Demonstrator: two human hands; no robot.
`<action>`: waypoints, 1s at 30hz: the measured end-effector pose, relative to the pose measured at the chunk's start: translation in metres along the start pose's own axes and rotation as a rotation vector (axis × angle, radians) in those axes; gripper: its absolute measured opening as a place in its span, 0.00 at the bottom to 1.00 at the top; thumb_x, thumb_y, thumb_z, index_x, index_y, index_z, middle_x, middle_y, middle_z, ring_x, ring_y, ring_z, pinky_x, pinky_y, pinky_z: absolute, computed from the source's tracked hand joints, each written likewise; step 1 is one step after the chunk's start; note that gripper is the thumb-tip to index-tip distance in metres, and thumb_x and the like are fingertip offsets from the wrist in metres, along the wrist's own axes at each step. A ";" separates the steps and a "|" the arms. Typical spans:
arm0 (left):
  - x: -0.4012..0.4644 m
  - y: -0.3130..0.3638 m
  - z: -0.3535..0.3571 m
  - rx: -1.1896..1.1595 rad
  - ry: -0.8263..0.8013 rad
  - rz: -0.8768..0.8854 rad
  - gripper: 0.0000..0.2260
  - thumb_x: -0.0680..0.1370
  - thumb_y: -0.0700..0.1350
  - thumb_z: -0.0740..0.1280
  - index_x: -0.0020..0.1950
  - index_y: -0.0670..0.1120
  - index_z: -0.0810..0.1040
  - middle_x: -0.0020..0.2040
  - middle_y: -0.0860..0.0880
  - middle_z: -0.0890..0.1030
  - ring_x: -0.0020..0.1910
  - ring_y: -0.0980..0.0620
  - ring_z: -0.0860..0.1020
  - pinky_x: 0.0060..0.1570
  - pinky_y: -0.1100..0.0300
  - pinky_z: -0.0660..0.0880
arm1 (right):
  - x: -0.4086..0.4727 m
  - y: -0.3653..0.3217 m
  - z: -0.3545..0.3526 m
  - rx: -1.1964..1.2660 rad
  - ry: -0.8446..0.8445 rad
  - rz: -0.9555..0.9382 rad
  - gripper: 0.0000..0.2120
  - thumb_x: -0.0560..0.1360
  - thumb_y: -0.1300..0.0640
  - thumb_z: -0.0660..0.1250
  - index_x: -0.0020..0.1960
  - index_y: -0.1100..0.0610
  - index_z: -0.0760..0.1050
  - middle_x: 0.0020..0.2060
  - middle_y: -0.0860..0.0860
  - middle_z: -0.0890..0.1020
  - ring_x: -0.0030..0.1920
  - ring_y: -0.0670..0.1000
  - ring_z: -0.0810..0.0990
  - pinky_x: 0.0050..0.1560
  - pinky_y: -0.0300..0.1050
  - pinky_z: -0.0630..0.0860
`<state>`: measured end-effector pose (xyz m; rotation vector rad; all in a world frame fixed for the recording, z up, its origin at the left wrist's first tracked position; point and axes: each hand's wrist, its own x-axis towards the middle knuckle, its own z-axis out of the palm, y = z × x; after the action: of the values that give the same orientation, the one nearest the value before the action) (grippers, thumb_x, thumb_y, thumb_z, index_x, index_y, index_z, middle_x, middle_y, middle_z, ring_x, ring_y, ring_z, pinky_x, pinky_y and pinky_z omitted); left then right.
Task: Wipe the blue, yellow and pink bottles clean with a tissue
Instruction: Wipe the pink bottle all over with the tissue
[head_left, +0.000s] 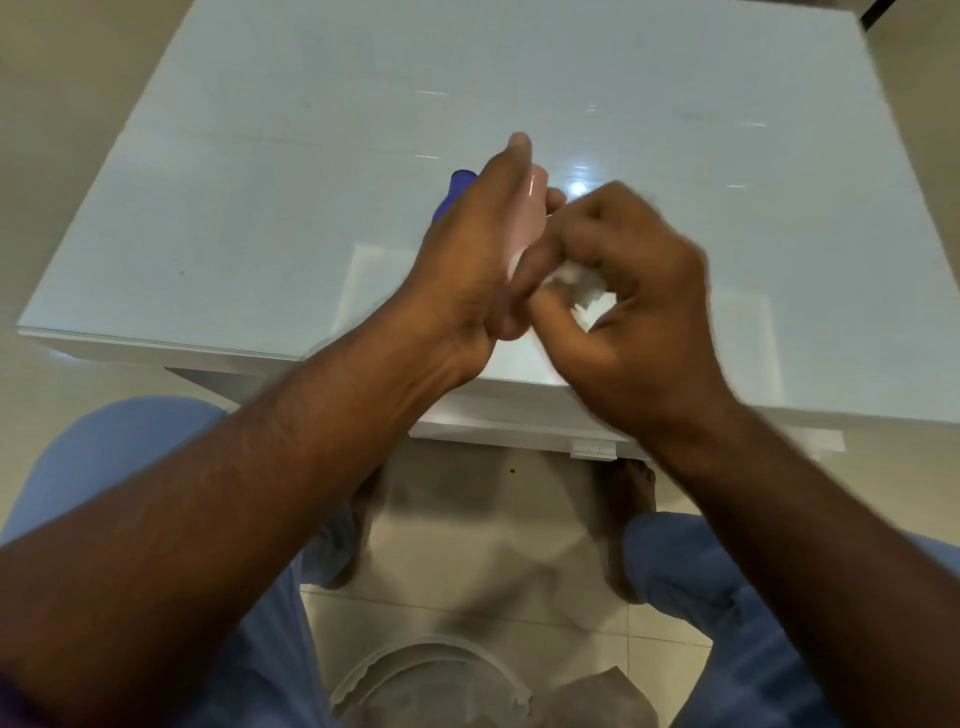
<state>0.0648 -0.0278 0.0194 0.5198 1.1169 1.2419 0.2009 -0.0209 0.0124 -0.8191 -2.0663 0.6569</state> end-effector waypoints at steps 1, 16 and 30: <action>0.000 0.001 -0.003 -0.002 0.043 -0.003 0.19 0.84 0.60 0.60 0.53 0.44 0.78 0.44 0.48 0.80 0.46 0.50 0.82 0.47 0.53 0.79 | -0.005 -0.004 0.005 0.004 -0.062 -0.040 0.09 0.69 0.70 0.68 0.40 0.59 0.85 0.41 0.53 0.81 0.44 0.52 0.81 0.48 0.49 0.80; -0.006 0.007 -0.004 0.085 0.127 0.027 0.21 0.82 0.63 0.62 0.51 0.47 0.83 0.45 0.49 0.84 0.48 0.48 0.84 0.50 0.49 0.81 | -0.010 -0.016 0.011 0.026 0.100 0.069 0.10 0.70 0.71 0.70 0.41 0.57 0.85 0.41 0.50 0.81 0.44 0.44 0.78 0.46 0.37 0.77; -0.025 0.002 0.000 0.102 0.230 0.043 0.17 0.83 0.62 0.60 0.48 0.53 0.82 0.48 0.50 0.85 0.50 0.51 0.83 0.48 0.53 0.80 | 0.000 -0.003 -0.011 0.174 0.235 0.262 0.07 0.79 0.60 0.76 0.55 0.54 0.83 0.48 0.46 0.85 0.48 0.48 0.84 0.48 0.40 0.80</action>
<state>0.0656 -0.0506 0.0302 0.4881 1.3751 1.3103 0.2088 -0.0215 0.0206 -1.0225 -1.6816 0.8280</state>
